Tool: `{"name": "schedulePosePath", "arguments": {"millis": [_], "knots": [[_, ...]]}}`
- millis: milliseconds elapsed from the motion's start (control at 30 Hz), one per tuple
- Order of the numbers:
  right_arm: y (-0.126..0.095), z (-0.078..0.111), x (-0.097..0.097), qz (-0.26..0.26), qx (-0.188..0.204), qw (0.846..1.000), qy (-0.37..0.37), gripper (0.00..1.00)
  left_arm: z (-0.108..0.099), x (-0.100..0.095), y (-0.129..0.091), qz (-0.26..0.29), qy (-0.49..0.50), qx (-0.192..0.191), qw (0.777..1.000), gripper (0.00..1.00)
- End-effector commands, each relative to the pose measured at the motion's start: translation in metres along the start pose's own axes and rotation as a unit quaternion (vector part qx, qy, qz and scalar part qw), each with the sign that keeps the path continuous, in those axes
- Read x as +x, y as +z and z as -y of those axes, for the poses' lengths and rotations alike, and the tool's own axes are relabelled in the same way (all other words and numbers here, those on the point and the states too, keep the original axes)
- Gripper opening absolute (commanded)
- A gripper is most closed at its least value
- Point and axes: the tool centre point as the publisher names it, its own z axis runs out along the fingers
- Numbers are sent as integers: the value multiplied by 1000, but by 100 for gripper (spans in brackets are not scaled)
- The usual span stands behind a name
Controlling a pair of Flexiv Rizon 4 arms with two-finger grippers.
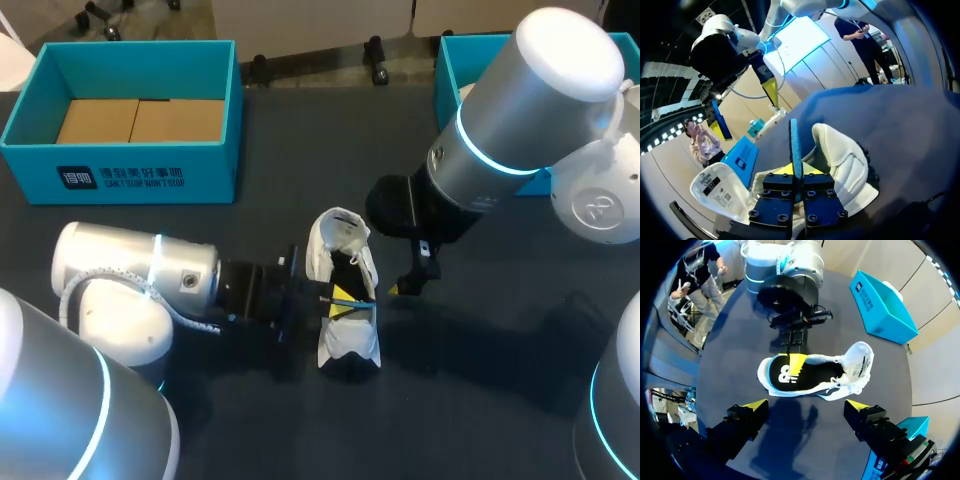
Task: Take the shoe out of the shoebox, open the shoe tongue, remove and reinsert the insole, then place the shoe into the shoebox
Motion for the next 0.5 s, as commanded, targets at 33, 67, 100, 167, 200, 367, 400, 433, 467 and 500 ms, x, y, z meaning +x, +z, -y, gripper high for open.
{"name": "schedulePosePath", "arguments": {"millis": [33, 67, 100, 167, 200, 367, 400, 433, 467, 500], "knots": [[2, 0, 1, 2, 1, 1000, 1, 100, -14, 1, 14, -1, 13, -8, 1000, 0], [2, 0, 1, 2, 1, 1000, 1, 100, -16, 0, 14, 1, 20, -11, 1000, 0], [2, 0, 1, 2, 1, 1000, 1, 100, -18, -1, 14, 0, 20, -14, 1000, 0], [2, 0, 1, 2, 1, 1000, 1, 100, -23, -3, 14, 3, 22, -23, 999, 0], [2, 0, 1, 2, 1, 1000, 1, 100, -24, -2, 14, 6, 16, -25, 1000, 0], [2, 0, 1, 2, 1, 1000, 1, 100, -9, -5, 3, 25, -5, -8, 1000, 80], [2, 0, 1, 2, 1, 1000, 1, 100, -5, -6, 1, 29, -8, -2, 1000, 78], [2, 0, 1, 2, 1, 1000, 1, 100, -1, -6, -1, 31, -8, 3, 999, 76], [2, 0, 1, 2, 1, 1000, 1, 100, 2, -6, -2, 32, -8, 8, 999, 76], [2, 0, 1, 2, 1, 1000, 1, 100, 5, -6, -3, 32, -8, 10, 999, 66]]}}
